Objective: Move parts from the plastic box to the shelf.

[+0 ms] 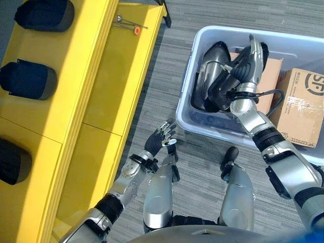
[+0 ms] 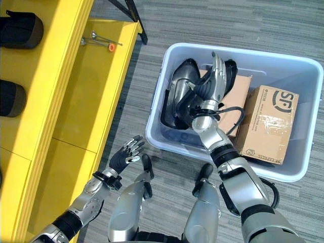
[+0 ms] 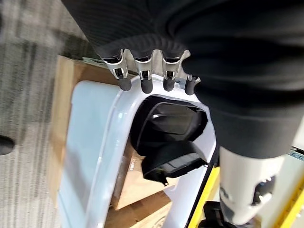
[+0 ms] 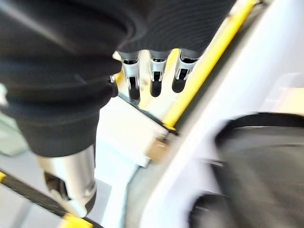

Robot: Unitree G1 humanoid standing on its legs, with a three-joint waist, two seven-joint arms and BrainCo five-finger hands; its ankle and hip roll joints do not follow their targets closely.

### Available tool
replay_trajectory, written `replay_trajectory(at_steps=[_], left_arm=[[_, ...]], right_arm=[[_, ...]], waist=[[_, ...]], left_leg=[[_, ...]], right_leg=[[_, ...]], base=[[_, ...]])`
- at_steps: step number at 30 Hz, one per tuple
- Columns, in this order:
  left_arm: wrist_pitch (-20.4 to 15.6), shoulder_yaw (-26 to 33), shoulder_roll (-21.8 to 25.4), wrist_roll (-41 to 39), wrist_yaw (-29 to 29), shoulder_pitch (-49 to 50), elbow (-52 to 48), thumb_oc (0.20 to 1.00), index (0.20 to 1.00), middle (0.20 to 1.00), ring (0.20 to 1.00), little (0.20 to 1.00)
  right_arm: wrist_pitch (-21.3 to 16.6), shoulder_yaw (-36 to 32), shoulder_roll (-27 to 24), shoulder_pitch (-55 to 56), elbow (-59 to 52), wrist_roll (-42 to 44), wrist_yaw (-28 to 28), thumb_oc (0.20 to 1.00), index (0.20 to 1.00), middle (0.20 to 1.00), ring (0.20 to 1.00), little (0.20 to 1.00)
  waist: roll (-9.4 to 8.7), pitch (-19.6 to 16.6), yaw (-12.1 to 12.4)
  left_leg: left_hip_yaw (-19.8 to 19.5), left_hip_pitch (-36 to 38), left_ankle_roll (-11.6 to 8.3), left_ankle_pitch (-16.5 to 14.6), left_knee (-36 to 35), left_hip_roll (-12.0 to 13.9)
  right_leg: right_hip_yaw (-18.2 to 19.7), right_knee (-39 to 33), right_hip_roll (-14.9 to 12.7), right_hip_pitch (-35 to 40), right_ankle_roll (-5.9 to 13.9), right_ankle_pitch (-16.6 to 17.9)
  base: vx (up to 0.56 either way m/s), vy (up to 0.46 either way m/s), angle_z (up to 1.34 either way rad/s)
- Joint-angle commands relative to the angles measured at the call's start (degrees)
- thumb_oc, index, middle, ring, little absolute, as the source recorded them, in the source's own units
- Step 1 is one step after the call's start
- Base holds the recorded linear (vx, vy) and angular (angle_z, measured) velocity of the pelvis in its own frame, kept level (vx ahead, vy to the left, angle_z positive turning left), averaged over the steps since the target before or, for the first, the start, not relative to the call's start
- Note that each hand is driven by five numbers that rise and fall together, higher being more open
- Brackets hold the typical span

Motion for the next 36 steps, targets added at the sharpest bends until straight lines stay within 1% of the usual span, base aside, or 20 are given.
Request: replay_trajectory(at_steps=[1,3,4,5,6,7,8,10,11,16,18,26,33,36], left_arm=[[-4.34,-1.63,-0.80,-1.24,-0.80,0.75,-1.69,1.000,1.000,1.000,1.000,1.000],[-4.66,-1.28,-1.15,-0.89,-0.70,1.01,-1.59,1.000,1.000,1.000,1.000,1.000],[-4.83,-1.06,-1.27,-0.90,-0.74,0.95,-1.51,1.000,1.000,1.000,1.000,1.000],[-4.85,-1.08,-1.35,-0.92,-0.79,1.06,-1.38,1.000,1.000,1.000,1.000,1.000],[-5.31,-0.54,-1.66,-0.97,-0.71,1.15,-1.08,1.000,1.000,1.000,1.000,1.000],[-5.35,-0.56,-1.67,-1.00,-0.67,1.29,-1.00,1.000,1.000,1.000,1.000,1.000],[-5.50,-0.44,-1.64,-1.05,-0.67,1.27,-1.03,1.000,1.000,1.000,1.000,1.000],[-5.56,0.12,-1.80,-1.16,-0.78,1.41,-0.85,1.000,1.000,1.000,1.000,1.000],[-5.51,0.14,-1.83,-1.11,-0.77,1.52,-0.82,1.000,1.000,1.000,1.000,1.000],[-5.19,0.87,-2.27,0.01,0.12,2.16,-1.44,1.000,1.000,1.000,1.000,1.000],[-5.13,0.87,-2.44,0.33,0.63,2.07,-1.62,1.000,1.000,1.000,1.000,1.000],[-4.29,0.92,-2.47,0.23,0.97,2.00,-2.22,1.000,1.000,1.000,1.000,1.000],[-2.78,0.45,-2.15,0.45,0.83,1.17,-2.38,1.000,1.000,1.000,1.000,1.000],[-1.70,-0.01,-1.74,0.33,0.63,0.46,-2.44,1.000,1.000,1.000,1.000,1.000]], right_arm=[[-4.28,-0.73,-0.80,-0.91,-3.94,-3.71,-4.27,1.000,1.000,1.000,1.000,1.000],[-4.95,-1.23,-0.81,1.42,-6.90,-4.67,-4.31,1.000,1.000,1.000,1.000,1.000],[-4.97,-1.29,-0.86,2.10,-7.79,-4.55,-4.24,1.000,1.000,1.000,1.000,1.000],[-5.01,-1.32,-0.83,2.55,-8.03,-4.38,-4.18,1.000,1.000,1.000,1.000,1.000],[-4.95,-1.44,-0.62,4.40,-9.90,-3.22,-4.54,1.000,1.000,1.000,1.000,1.000],[-4.75,-1.51,-0.57,4.85,-10.13,-2.88,-4.61,1.000,1.000,1.000,1.000,1.000],[-4.42,-1.60,-0.57,5.12,-10.49,-2.49,-4.68,1.000,1.000,1.000,1.000,1.000],[-3.36,-2.24,-0.37,6.84,-11.14,0.65,-4.34,1.000,1.000,1.000,1.000,1.000],[-3.20,-2.36,-0.31,7.30,-11.08,1.29,-4.28,1.000,1.000,1.000,1.000,1.000],[-1.44,-3.87,1.77,12.21,-10.46,9.26,-5.07,1.000,1.000,1.000,1.000,1.000],[-2.03,-4.08,2.54,12.93,-9.54,11.52,-5.39,1.000,1.000,1.000,1.000,1.000],[-2.69,-6.12,3.75,13.78,-7.56,15.39,-6.32,1.000,1.000,1.000,1.000,1.000],[-2.76,-8.47,2.79,11.19,-3.02,18.57,-4.19,1.000,1.000,1.000,1.000,1.000],[-2.23,-9.92,1.41,8.51,0.36,18.97,-2.82,1.000,1.000,1.000,1.000,1.000]], waist=[[-1.16,0.21,-0.26],[-1.27,0.21,-1.13],[-1.13,0.21,-1.35],[-1.26,0.21,-1.57],[-1.19,0.21,-2.29],[-1.34,0.21,-2.51],[-1.21,0.21,-2.56],[-1.34,0.21,-3.09],[-1.50,0.21,-3.28],[-1.92,0.21,-4.46],[-1.96,0.21,-4.65],[-1.51,0.21,-4.78],[-1.17,0.21,-4.07],[-0.84,0.21,-3.42]], left_leg=[[-0.99,1.10,-1.98,-4.20,1.68,0.19],[-0.62,1.70,-2.07,-4.30,1.53,0.29],[0.09,1.20,-1.54,-3.40,1.38,0.56],[-0.40,2.17,-2.10,-4.34,1.33,0.23],[0.69,2.21,-1.56,-3.54,0.98,0.53],[0.17,3.11,-2.12,-4.49,0.98,0.22],[0.83,2.43,-1.57,-3.61,0.92,0.53],[1.11,2.85,-1.58,-3.73,0.79,0.50],[0.54,3.67,-2.13,-4.68,0.82,0.18],[1.14,4.38,-1.93,-5.18,0.70,-0.02],[1.29,4.51,-1.90,-5.17,0.48,-0.05],[1.42,4.74,-1.64,-5.31,0.19,-0.44],[0.96,4.21,-1.53,-5.37,0.48,-0.71],[0.52,3.65,-1.48,-5.49,0.85,-0.87]], right_leg=[[-0.40,-2.80,2.84,2.43,1.11,0.74],[0.14,-3.78,3.18,2.92,1.19,1.10],[-0.21,-4.51,3.51,2.50,0.49,2.32],[0.39,-4.32,3.31,3.29,1.21,1.26],[0.32,-5.59,3.59,3.28,0.60,2.67],[0.89,-5.29,3.36,4.01,1.33,1.59],[0.44,-5.70,3.59,3.40,0.65,2.72],[0.72,-6.11,3.64,3.79,0.68,2.79],[1.27,-5.85,3.42,4.52,1.37,1.71],[1.93,-7.00,3.51,5.15,1.43,2.12],[2.00,-7.37,3.51,5.25,1.48,2.30],[2.05,-7.65,3.44,5.44,1.42,2.39],[1.84,-7.11,3.27,5.06,1.41,2.26],[1.49,-6.30,3.05,4.57,1.42,1.96]], base=[[0.01,0.033,-0.07],[-0.02,0.030,-0.15],[0.01,0.027,-0.17],[-0.04,0.040,-0.19],[0.08,0.044,-0.19],[-0.05,0.031,-0.19],[0.01,0.015,-0.16],[0.01,0.016,-0.09],[0.07,0.021,-0.12],[0.02,0.008,-0.09],[0.00,0.009,-0.05],[0.00,0.001,-0.01],[0.00,0.000,0.00],[0.00,0.000,0.00]])
